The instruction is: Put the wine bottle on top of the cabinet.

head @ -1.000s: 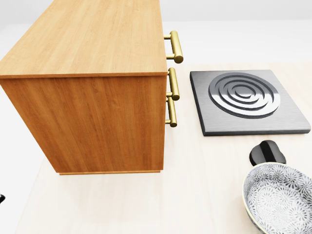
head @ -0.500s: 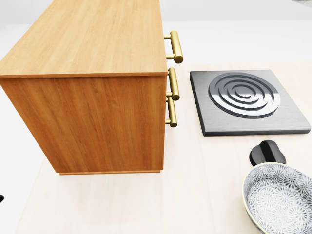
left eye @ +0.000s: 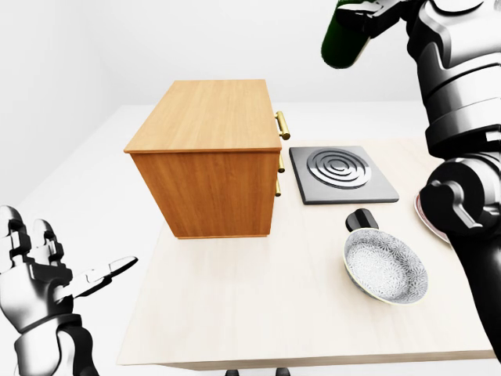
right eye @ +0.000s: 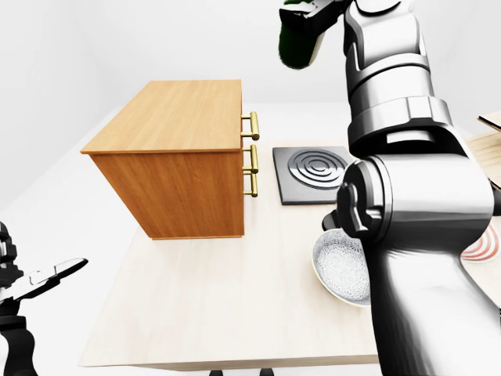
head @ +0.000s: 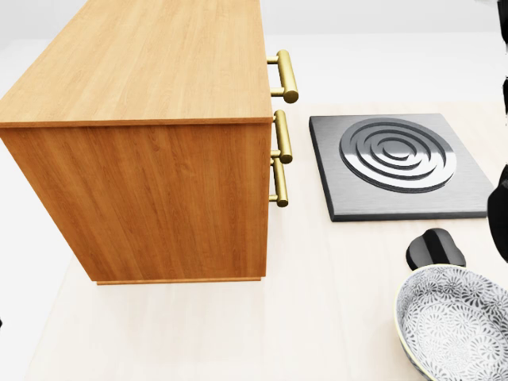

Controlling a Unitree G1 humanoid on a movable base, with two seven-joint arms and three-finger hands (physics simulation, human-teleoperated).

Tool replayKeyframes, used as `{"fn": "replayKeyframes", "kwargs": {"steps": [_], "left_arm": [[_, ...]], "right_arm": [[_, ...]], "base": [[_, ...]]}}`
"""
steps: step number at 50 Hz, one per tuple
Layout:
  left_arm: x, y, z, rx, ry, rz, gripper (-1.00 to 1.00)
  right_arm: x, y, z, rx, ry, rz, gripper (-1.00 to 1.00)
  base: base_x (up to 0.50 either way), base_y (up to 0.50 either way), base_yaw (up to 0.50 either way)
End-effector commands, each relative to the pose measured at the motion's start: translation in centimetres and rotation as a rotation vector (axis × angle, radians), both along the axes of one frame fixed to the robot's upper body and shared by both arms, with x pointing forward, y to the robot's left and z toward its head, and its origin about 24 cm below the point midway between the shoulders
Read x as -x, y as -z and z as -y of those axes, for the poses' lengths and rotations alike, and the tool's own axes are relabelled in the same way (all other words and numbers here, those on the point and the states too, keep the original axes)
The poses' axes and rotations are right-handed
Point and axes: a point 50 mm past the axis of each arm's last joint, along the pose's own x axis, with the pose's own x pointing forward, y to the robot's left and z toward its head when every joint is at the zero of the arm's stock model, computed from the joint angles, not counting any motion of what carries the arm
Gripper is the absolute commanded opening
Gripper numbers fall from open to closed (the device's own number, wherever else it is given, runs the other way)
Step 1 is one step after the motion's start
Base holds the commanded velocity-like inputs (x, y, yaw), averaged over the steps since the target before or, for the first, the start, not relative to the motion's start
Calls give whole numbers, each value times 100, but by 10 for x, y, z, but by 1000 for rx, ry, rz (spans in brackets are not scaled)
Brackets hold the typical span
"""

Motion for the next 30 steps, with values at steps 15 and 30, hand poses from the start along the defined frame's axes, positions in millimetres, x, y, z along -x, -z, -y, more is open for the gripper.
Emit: {"fn": "replayKeyframes", "kwargs": {"steps": [15,30], "left_arm": [[2,4,-3,14,-8,-13,100],[2,3,-3,14,-9,-8,100]], "right_arm": [[7,-23,-67,-63,-224,32,-100],[14,-31,-104,-35,-366,30,-100]], "base": [[0,0,0],[0,0,0]]}}
